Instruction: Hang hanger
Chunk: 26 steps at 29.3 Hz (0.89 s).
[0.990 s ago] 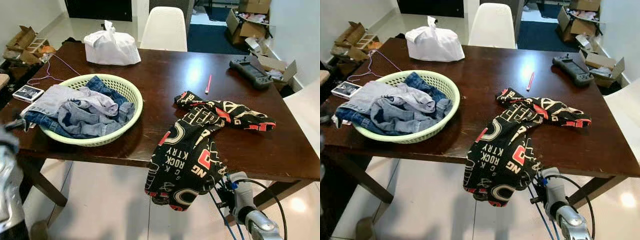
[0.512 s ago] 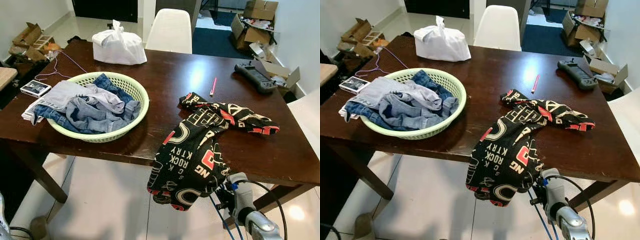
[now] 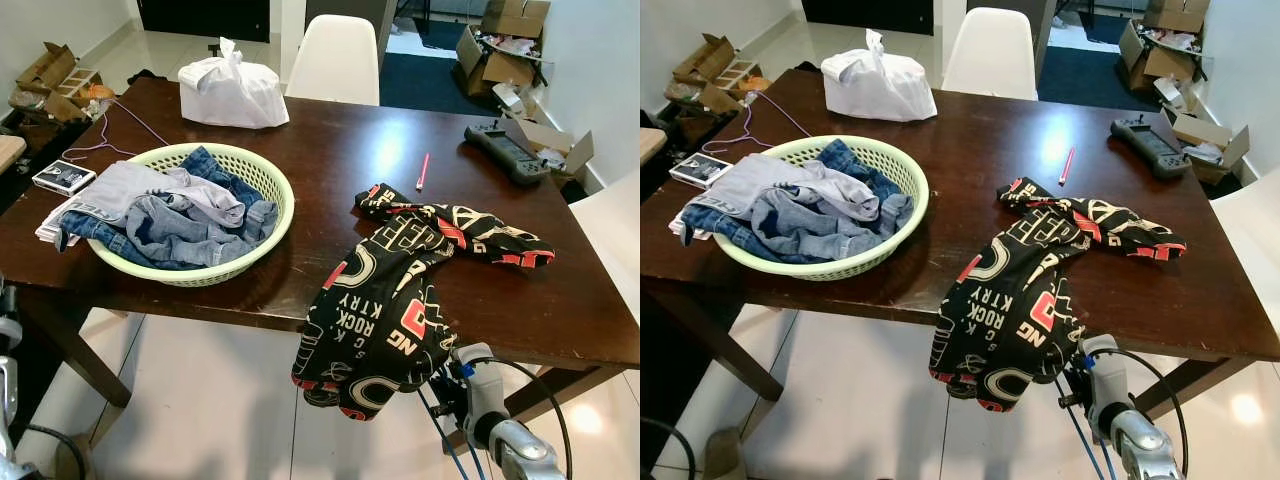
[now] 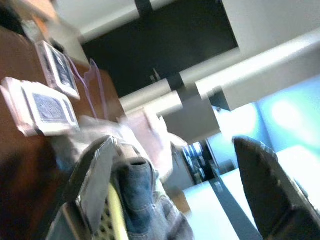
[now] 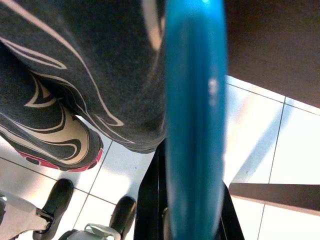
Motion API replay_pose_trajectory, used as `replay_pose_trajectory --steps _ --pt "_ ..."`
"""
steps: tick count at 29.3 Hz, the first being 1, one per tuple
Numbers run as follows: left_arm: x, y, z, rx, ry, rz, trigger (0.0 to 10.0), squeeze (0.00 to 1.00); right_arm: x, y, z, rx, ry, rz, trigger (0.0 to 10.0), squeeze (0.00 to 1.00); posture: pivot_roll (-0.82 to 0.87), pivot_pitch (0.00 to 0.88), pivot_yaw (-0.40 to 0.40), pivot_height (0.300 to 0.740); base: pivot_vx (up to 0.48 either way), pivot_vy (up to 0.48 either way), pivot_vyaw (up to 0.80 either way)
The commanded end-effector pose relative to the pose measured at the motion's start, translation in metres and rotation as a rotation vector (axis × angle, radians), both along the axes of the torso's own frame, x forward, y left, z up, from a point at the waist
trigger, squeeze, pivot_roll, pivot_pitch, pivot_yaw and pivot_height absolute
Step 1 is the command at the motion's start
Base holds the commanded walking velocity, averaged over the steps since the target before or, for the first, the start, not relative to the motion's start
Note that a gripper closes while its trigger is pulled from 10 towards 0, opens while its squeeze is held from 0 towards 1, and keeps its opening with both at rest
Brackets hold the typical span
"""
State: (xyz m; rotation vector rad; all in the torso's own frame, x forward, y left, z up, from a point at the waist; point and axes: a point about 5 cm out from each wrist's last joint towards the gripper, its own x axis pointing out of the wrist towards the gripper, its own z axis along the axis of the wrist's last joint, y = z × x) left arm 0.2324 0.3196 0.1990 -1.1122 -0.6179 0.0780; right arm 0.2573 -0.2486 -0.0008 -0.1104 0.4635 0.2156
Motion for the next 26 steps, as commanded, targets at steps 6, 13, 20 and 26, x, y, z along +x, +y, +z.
replay_pose_trajectory --steps 6,13,20,26 --pt "0.015 -0.017 -0.003 0.002 -0.074 -0.127 10.0 0.00 0.002 -0.002 0.002 0.017 -0.015 -0.035 10.0 0.00 0.07 0.162 -0.058 0.740 0.000 0.000 0.00" --pt "0.035 -0.014 -0.017 -0.063 -0.086 -0.145 10.0 0.00 0.001 -0.002 0.002 0.014 -0.019 -0.035 10.0 0.00 0.05 0.164 -0.055 0.740 0.000 0.000 0.00" --pt "0.035 0.004 -0.038 -0.153 -0.009 -0.041 10.0 0.00 0.000 -0.004 0.002 0.015 -0.020 -0.039 10.0 0.00 0.05 0.166 -0.054 0.740 0.000 0.000 0.00" --pt "0.031 0.002 -0.052 -0.194 0.042 -0.020 10.0 0.00 -0.001 -0.005 0.002 0.014 -0.020 -0.037 10.0 0.00 0.05 0.164 -0.052 0.740 0.000 0.000 0.00"
